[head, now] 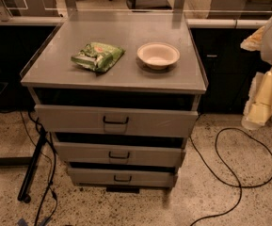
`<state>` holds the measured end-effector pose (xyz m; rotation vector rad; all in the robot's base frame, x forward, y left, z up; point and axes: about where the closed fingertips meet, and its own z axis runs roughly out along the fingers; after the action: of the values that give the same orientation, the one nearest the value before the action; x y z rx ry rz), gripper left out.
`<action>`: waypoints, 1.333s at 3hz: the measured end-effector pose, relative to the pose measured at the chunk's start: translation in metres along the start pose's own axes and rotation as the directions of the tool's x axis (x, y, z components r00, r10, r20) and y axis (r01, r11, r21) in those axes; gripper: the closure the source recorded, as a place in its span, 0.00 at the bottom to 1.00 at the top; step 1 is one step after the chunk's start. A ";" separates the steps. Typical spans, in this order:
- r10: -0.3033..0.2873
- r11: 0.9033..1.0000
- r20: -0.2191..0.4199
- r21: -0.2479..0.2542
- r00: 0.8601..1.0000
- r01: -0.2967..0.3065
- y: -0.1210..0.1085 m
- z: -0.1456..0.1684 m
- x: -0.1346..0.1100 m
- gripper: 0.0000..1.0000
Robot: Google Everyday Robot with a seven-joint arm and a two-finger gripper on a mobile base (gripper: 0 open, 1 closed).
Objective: Open middle drawer
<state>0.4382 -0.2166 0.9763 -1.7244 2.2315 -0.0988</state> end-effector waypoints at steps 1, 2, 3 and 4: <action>0.000 1.000 0.000 0.000 1.000 0.000 0.001 0.001 0.000 0.00; 0.006 1.000 -0.008 0.006 1.000 -0.006 0.011 0.026 0.005 0.00; 0.017 1.000 0.006 -0.010 1.000 -0.017 0.026 0.062 0.005 0.00; 0.053 0.995 0.012 -0.086 0.999 -0.052 0.062 0.095 0.017 0.00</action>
Offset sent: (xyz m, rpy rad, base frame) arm -0.0103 0.0033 -0.0778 -0.0163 0.0101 -0.0215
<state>0.4038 -0.2031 0.8678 -1.7026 2.3001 0.0215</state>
